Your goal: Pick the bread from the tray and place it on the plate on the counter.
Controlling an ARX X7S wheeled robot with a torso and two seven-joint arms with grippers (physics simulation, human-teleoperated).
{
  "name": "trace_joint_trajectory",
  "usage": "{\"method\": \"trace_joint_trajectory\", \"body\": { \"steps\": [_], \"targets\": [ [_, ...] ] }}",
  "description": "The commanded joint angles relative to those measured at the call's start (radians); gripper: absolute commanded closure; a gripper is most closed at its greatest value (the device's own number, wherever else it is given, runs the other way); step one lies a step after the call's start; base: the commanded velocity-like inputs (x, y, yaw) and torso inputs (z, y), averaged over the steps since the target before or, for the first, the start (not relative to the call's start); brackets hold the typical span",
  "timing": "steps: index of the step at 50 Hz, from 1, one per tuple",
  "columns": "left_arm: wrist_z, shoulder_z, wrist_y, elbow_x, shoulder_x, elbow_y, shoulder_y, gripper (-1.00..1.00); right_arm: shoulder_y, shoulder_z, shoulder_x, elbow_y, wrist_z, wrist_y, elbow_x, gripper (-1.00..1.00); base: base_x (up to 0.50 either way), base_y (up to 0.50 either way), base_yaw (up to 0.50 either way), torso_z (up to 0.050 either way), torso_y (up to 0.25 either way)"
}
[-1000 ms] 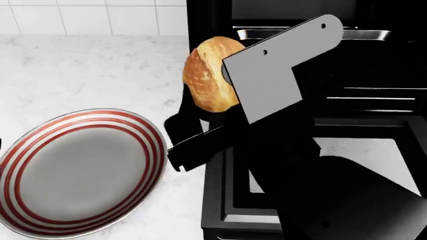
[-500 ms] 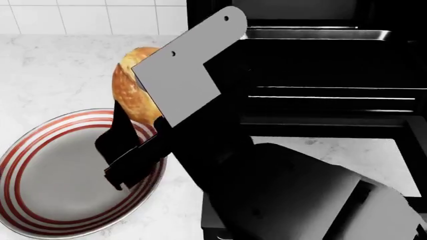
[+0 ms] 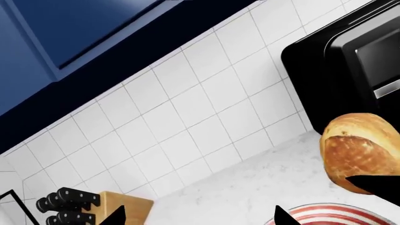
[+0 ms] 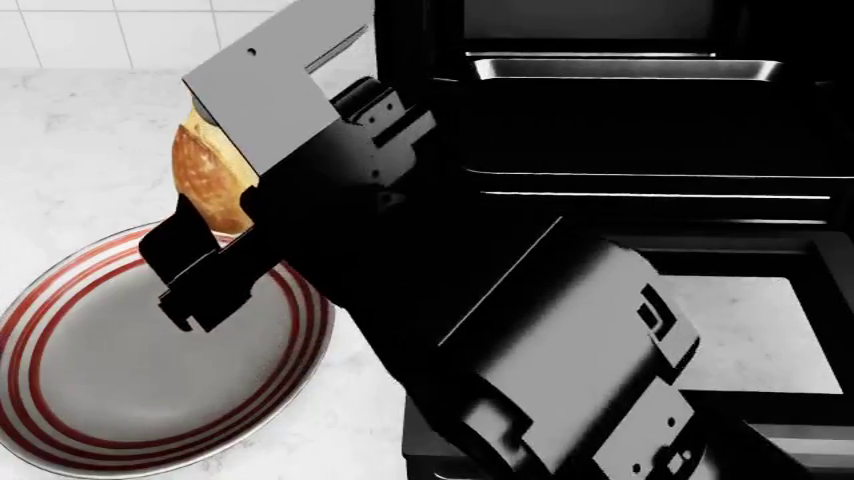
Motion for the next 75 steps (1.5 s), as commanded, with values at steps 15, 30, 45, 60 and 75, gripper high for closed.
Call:
{"method": "trace_joint_trajectory", "body": {
  "steps": [15,30,45,60,75],
  "targets": [
    [0.066,-0.077,0.073,0.008,-0.051,0.036,0.07,-1.0,0.121,-0.156,-0.179,0.442,-0.171,-0.197,-0.115,1.0,0.0,0.0,0.0,0.0,0.0],
    [0.177,-0.189,0.13,0.112,-0.121,0.076,0.243,-1.0,0.302,-0.709,-0.184,0.734,-0.083,-0.582,0.389,1.0,0.0,0.0,0.0,0.0,0.0],
    [0.171,-0.211,0.15,0.109,-0.139,0.098,0.282,-1.0,0.31,-0.907,-0.184,0.774,-0.081,-0.684,0.542,1.0,0.0,0.0,0.0,0.0,0.0],
    [0.15,-0.199,0.133,0.093,-0.148,0.111,0.273,-1.0,0.302,-0.907,-0.184,0.726,-0.08,-0.688,0.557,1.0,0.0,0.0,0.0,0.0,0.0],
    [0.14,-0.204,0.143,0.061,-0.151,0.111,0.258,-1.0,0.296,-0.908,-0.184,0.704,-0.079,-0.685,0.563,1.0,0.0,0.0,0.0,0.011,-0.074]
  ]
}}
